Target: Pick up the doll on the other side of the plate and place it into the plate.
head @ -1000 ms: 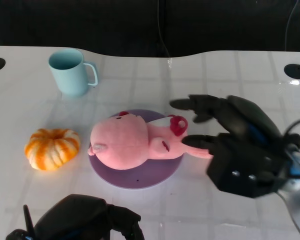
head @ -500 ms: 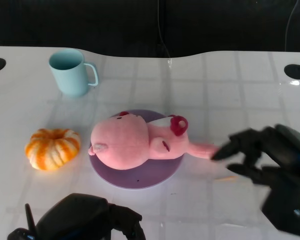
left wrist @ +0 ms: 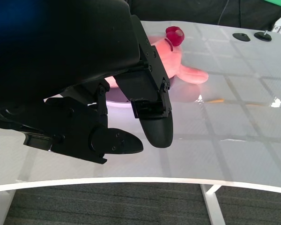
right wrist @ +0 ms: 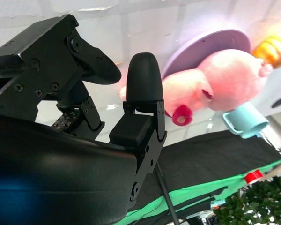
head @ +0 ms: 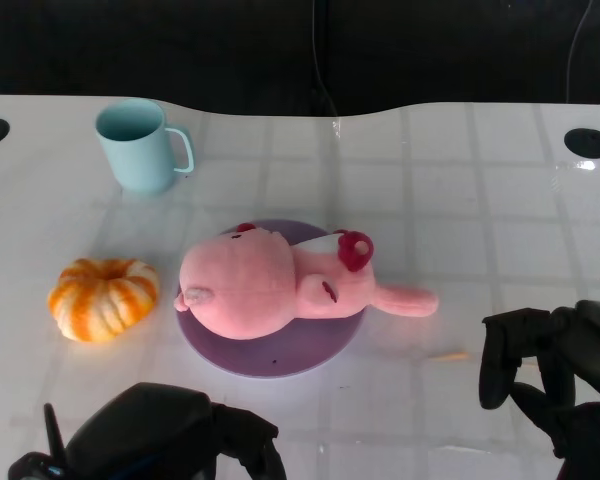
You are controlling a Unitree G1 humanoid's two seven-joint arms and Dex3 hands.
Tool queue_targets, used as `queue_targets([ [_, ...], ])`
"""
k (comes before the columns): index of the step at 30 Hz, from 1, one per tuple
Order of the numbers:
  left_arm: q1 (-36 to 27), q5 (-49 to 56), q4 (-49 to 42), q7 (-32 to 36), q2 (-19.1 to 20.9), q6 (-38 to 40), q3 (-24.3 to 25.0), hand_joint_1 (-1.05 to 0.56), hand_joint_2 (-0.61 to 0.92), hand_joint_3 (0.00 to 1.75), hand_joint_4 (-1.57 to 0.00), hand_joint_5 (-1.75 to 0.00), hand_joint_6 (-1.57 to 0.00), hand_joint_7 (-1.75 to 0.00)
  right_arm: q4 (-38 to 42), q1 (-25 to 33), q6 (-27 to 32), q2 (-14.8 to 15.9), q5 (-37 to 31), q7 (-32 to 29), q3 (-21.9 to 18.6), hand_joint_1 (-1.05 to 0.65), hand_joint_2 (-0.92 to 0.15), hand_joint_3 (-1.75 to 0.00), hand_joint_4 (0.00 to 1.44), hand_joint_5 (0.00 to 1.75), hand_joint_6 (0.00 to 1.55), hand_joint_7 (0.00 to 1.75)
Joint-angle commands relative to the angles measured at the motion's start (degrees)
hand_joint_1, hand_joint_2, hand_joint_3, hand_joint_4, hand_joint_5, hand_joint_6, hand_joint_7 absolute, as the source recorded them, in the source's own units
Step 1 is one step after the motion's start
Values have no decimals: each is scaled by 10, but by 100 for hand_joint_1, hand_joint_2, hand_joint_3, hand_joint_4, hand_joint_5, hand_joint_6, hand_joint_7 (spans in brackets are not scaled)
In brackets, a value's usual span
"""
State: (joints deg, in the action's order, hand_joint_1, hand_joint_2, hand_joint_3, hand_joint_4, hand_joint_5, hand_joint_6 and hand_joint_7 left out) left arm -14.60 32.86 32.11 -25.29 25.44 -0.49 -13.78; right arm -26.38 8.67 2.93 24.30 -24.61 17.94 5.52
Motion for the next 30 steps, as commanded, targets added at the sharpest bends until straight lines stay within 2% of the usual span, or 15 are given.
queue_targets([
  [1, -1, -5, -1, -3, 10, 1, 8, -18, 92, 26, -74, -119, -90, -56, 20, -1, -7, -1, -10, -15, 1, -4, -35, -128, 86, 175, 78, 149],
  [12, -7, -15, -6, -2, 19, -5, 15, -19, 92, 27, -72, -119, -89, -57, 52, -11, -7, -11, -47, -40, 21, -8, -35, -125, 82, 171, 78, 142],
  [17, -9, -19, -10, 0, 21, -11, 18, -21, 92, 27, -74, -108, -88, -56, 53, -13, -4, -10, -47, -34, 23, -7, -37, -122, 82, 174, 77, 143],
  [21, -7, -16, -3, -5, 18, 1, 15, -19, 92, 26, -77, -110, -89, -57, 47, -13, 7, -9, -50, -26, 25, -8, -39, -117, 83, 172, 80, 136],
  [30, -5, -24, 2, -7, 16, 13, 15, -18, 92, 26, -73, -116, -89, -58, 46, -15, 9, -9, -55, -21, 27, -9, -39, -118, 82, 171, 81, 134],
])
